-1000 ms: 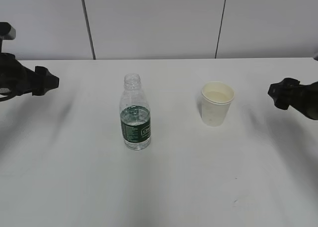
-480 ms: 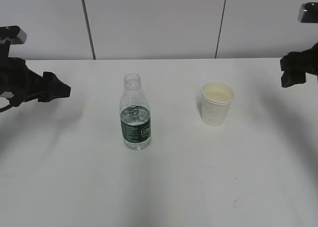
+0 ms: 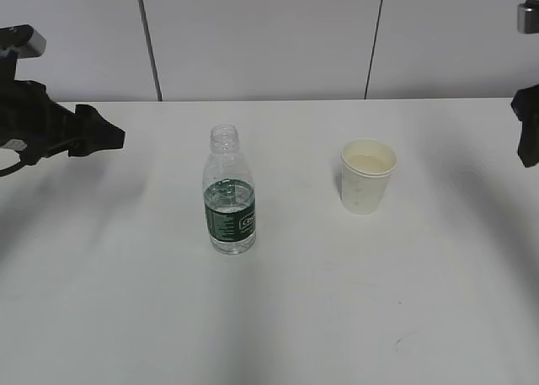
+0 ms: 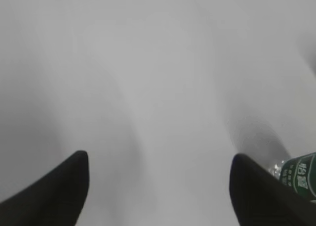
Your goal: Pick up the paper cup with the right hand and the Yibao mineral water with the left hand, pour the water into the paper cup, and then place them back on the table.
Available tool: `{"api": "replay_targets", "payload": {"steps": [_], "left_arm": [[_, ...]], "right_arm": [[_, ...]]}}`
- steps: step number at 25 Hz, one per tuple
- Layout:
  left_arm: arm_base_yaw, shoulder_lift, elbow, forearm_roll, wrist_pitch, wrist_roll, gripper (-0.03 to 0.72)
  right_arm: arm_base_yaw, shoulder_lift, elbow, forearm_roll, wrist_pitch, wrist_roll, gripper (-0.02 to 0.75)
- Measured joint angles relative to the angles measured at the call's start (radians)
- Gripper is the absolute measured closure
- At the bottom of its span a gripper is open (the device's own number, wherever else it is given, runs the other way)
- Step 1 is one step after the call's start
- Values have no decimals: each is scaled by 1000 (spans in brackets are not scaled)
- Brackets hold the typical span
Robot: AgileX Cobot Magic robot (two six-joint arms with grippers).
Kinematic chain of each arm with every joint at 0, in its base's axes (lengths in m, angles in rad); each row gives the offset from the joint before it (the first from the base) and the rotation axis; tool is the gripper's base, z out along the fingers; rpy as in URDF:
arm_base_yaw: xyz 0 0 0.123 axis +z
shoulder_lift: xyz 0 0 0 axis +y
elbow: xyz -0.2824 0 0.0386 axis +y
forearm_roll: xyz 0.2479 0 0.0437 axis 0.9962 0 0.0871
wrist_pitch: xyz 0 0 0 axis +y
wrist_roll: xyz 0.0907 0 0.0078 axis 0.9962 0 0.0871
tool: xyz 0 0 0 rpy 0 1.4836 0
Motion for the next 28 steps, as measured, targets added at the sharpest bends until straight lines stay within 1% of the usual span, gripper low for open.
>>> {"api": "replay_targets", "payload": {"steps": [4, 8, 10, 12, 20, 28], "left_arm": [[0, 0, 0, 0, -3, 0, 156], [0, 0, 0, 0, -7, 0, 156], [0, 0, 0, 0, -9, 0, 156], [0, 0, 0, 0, -13, 0, 156], [0, 0, 0, 0, -13, 0, 156], [0, 0, 0, 0, -13, 0, 157]], "right_arm": [[0, -8, 0, 22, 56, -53, 143], [0, -95, 25, 132, 58, -125, 143], [0, -184, 80, 186, 40, -140, 143], [0, -271, 158, 205, 11, -146, 143], [0, -642, 468, 207, -45, -149, 143], [0, -993, 681, 205, -46, -149, 144]]}}
